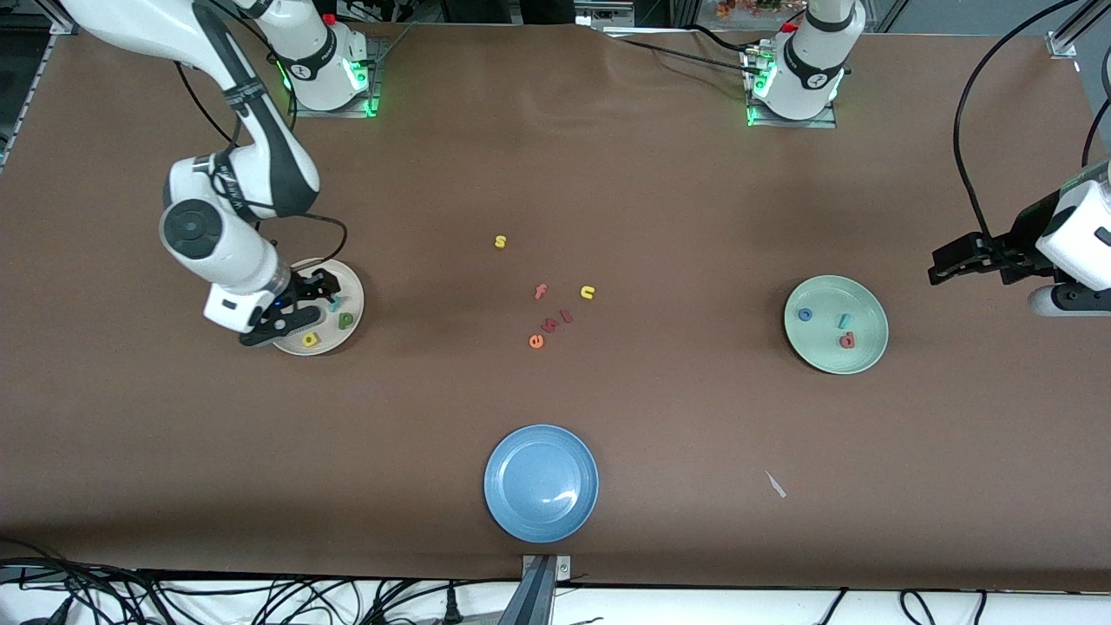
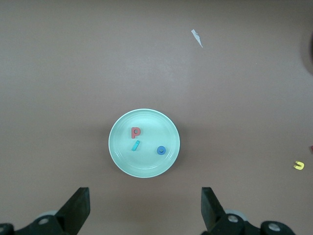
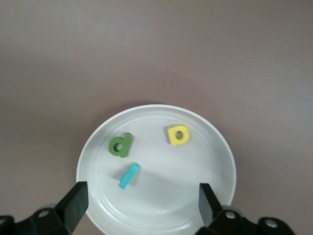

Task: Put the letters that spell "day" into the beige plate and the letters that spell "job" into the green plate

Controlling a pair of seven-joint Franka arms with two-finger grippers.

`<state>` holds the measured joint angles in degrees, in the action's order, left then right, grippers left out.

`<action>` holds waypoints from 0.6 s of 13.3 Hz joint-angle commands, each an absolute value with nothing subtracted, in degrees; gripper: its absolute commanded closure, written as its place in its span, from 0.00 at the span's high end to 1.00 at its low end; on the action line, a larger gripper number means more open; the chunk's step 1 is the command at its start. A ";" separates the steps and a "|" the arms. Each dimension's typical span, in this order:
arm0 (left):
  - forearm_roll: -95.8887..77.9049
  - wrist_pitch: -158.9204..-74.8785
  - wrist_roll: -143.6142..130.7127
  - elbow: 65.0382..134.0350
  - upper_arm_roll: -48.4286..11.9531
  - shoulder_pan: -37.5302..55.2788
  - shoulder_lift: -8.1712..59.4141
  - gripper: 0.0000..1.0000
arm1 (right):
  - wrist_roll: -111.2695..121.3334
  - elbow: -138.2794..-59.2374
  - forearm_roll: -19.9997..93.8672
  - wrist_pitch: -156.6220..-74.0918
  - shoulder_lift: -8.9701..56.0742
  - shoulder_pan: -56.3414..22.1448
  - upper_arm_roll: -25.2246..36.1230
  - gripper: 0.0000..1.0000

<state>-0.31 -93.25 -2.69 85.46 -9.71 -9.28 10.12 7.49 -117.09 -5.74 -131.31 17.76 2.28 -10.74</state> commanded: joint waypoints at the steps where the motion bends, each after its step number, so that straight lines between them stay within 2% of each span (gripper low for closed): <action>1: -1.41 -91.06 -1.14 85.08 -9.49 -9.58 9.49 1.00 | 7.82 -108.15 -0.62 -117.57 14.68 2.37 -9.93 1.00; 3: -1.41 -91.05 -1.14 84.64 -9.49 -9.58 9.49 1.00 | 5.55 -101.46 -0.62 -108.41 12.84 2.37 -9.93 1.00; 8: -1.41 -90.97 -1.14 84.55 -9.49 -9.58 9.49 1.00 | 4.92 -97.75 -0.62 -100.66 2.82 2.37 -9.93 1.00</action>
